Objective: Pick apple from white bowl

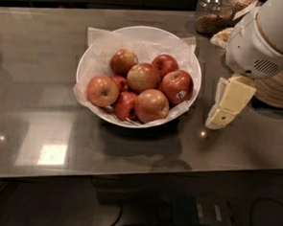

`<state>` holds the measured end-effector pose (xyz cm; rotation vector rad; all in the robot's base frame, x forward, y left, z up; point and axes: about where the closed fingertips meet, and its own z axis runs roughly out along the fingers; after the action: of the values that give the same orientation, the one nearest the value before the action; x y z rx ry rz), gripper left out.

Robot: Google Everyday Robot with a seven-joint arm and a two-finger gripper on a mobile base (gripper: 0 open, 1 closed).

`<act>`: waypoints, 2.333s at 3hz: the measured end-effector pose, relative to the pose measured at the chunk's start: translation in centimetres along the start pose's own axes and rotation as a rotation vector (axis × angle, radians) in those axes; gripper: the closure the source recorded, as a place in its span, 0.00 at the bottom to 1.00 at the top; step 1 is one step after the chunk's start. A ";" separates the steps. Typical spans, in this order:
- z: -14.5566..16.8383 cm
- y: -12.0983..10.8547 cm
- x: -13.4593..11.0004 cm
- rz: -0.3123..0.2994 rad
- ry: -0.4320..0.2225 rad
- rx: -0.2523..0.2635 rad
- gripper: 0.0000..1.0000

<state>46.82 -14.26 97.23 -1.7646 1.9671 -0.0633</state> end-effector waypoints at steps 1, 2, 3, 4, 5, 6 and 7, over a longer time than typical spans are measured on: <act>0.0 0.0 0.0 0.000 0.000 0.000 0.00; -0.7 -0.1 -0.2 0.030 -0.045 0.028 0.00; 0.8 -0.5 -1.7 0.035 -0.152 0.010 0.00; 3.0 -1.0 -2.9 0.029 -0.227 -0.035 0.19; 4.6 -1.7 -3.5 0.028 -0.263 -0.062 0.42; 5.7 -2.4 -3.7 0.028 -0.280 -0.077 0.54; 5.6 -2.5 -3.8 0.029 -0.280 -0.078 0.49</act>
Offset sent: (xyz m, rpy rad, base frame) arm -0.0014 -0.0029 0.0144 0.1285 -0.0518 -0.0509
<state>51.48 -9.50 94.41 -1.6890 1.8117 0.2597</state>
